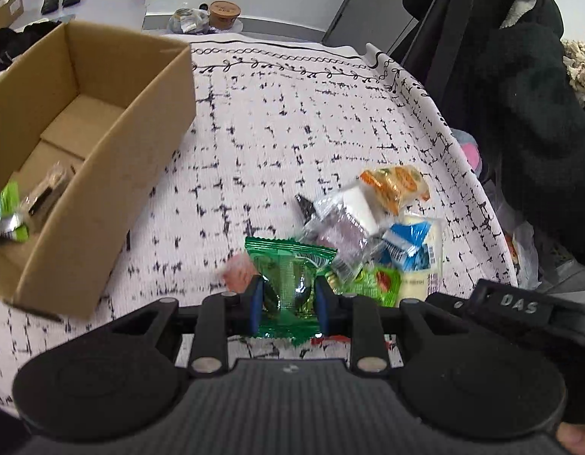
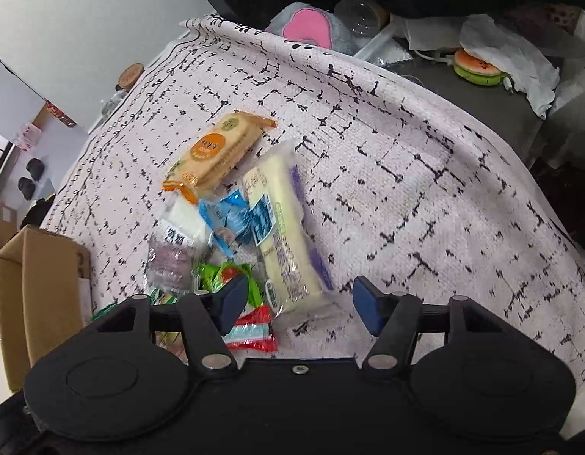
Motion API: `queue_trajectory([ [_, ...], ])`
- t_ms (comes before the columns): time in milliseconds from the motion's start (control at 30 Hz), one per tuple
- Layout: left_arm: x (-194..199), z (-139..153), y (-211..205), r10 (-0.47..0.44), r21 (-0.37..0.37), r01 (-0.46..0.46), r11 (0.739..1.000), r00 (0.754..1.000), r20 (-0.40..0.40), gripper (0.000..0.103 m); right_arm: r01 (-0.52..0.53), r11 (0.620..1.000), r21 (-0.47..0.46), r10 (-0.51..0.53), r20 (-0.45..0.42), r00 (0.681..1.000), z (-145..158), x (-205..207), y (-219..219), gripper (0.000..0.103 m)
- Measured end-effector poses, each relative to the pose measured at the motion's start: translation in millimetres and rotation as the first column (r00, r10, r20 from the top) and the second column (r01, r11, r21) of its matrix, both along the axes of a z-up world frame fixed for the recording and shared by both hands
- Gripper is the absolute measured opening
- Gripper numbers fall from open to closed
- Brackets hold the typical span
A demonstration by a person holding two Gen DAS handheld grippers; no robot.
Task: Organize snacks
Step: 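Grasp the green-wrapped snack with the left tool while the right tool grasps the white cake bar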
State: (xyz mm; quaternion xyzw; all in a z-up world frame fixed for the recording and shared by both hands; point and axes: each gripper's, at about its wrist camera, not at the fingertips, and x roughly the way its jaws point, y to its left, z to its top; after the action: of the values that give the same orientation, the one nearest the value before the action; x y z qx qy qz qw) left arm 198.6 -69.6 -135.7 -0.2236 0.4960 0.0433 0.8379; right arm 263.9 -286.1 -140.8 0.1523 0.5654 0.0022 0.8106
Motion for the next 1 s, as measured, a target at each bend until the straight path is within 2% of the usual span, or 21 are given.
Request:
queue_trajectory([
  [300, 15, 11, 5, -0.011, 0.029, 0.012, 1.0, 1.0, -0.005, 0.027, -0.057, 0.997, -0.061, 0.054, -0.035, 0.998, -19, 27, 19, 0.059],
  [367, 17, 10, 8, -0.006, 0.029, 0.007, 1.0, 1.0, -0.011, 0.027, -0.077, 0.995, -0.071, 0.074, -0.046, 0.996, -24, 27, 22, 0.053],
  [400, 17, 8, 9, -0.004, 0.028, 0.004, 1.0, 1.0, -0.016, 0.027, -0.091, 0.993, -0.076, 0.086, -0.059, 0.995, -27, 25, 23, 0.044],
  [433, 17, 6, 10, -0.002, 0.029, 0.003, 1.0, 1.0, -0.021, 0.027, -0.099, 0.993, -0.067, 0.094, -0.071, 0.993, -29, 23, 22, 0.039],
  [467, 17, 3, 11, -0.002, 0.03, 0.003, 1.0, 1.0, -0.027, 0.027, -0.099, 0.993, -0.058, 0.094, -0.073, 0.993, -29, 21, 21, 0.037],
  [500, 16, 0, 13, -0.006, 0.023, 0.006, 1.0, 0.999, -0.034, 0.027, -0.104, 0.993, -0.058, 0.1, -0.071, 0.992, -28, 19, 21, 0.032],
  [700, 6, -8, 22, 0.015, 0.024, -0.014, 1.0, 0.997, -0.07, 0.027, -0.089, 0.995, -0.045, 0.087, -0.049, 0.995, -14, 3, 19, 0.024],
  [1000, -13, 16, 22, -0.013, 0.025, 0.014, 1.0, 0.999, -0.037, 0.027, -0.024, 1.0, 0.02, 0.024, 0.008, 1.0, 13, -15, 12, 0.02],
])
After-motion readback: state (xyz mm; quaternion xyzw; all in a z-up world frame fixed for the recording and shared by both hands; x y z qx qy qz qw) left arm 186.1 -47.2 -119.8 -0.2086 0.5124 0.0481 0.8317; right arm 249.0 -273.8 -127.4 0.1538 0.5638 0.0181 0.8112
